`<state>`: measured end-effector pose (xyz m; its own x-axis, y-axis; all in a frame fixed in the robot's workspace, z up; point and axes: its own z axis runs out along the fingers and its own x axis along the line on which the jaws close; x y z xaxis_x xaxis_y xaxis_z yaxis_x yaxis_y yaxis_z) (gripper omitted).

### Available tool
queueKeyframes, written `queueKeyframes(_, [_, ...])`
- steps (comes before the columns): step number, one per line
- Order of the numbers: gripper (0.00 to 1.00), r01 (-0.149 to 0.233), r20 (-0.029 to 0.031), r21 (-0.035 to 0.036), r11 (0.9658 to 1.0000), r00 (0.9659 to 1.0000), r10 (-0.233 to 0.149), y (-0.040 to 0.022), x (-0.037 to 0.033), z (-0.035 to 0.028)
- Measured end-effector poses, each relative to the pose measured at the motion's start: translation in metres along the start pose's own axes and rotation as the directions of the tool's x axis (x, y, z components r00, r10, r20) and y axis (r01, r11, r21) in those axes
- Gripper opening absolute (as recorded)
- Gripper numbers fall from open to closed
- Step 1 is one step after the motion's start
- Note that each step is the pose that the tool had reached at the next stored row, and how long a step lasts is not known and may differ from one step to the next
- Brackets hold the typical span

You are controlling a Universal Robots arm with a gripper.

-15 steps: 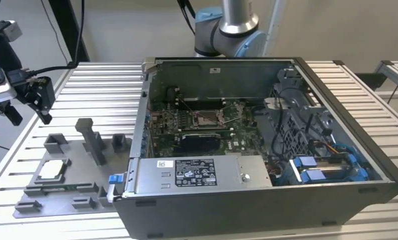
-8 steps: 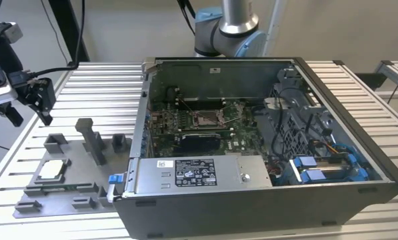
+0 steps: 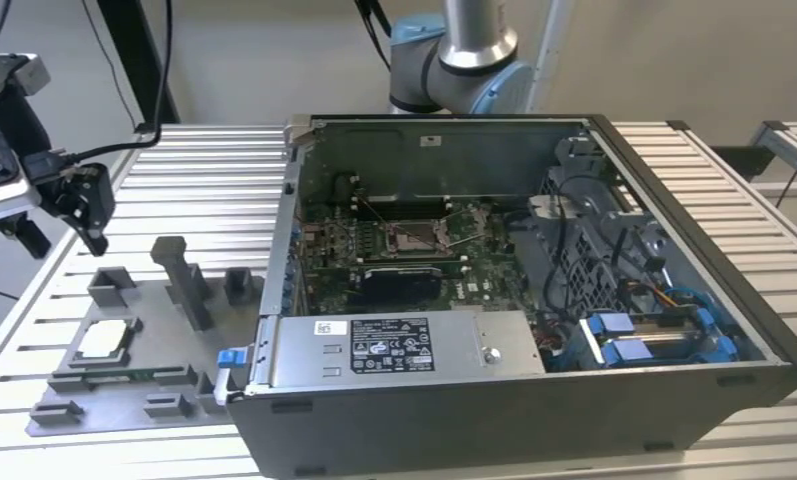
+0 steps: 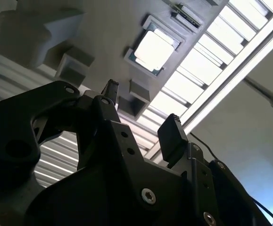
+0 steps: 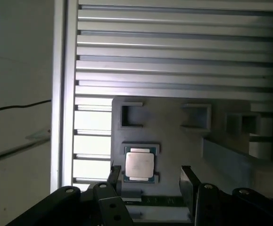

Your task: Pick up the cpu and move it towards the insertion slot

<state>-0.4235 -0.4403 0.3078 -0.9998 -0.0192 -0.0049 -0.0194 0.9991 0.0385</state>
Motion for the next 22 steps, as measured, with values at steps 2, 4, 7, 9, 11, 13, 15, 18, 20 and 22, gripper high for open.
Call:
queueKeyframes(2, [1.00, 0.000, 0.0000, 0.0000, 1.0000, 1.0000, 0.000, -0.0001, 0.0000, 0.0019])
queueKeyframes(4, [1.00, 0.000, 0.0000, 0.0000, 1.0000, 1.0000, 0.000, -0.0001, 0.0000, 0.0035])
queueKeyframes(7, [1.00, 0.000, 0.0001, 0.0000, 1.0000, 1.0000, 0.000, -0.0002, 0.0001, 0.0063])
queueKeyframes(9, [1.00, 0.000, 0.0001, 0.0000, 1.0000, 1.0000, 0.000, -0.0004, 0.0001, 0.0084])
queueKeyframes(11, [1.00, 0.000, 0.0000, 0.0000, 1.0000, 1.0000, 0.000, -0.0005, 0.0001, 0.0105])
queueKeyframes(13, [1.00, 0.000, -0.0001, 0.0000, 1.0000, 1.0000, 0.000, -0.0006, 0.0001, 0.0131])
queueKeyframes(15, [1.00, 0.000, 0.0000, 0.0000, 1.0000, 1.0000, 0.000, -0.0007, 0.0001, 0.0159])
queueKeyframes(18, [1.00, 0.000, 0.0002, 0.0000, 1.0000, 1.0000, 0.000, -0.0009, 0.0001, 0.0193])
queueKeyframes(20, [1.00, 0.000, 0.0003, 0.0000, 1.0000, 1.0000, 0.000, -0.0009, 0.0001, 0.0207])
queueKeyframes(22, [1.00, 0.000, 0.0002, 0.0000, 1.0000, 1.0000, 0.000, -0.0010, 0.0001, 0.0224])
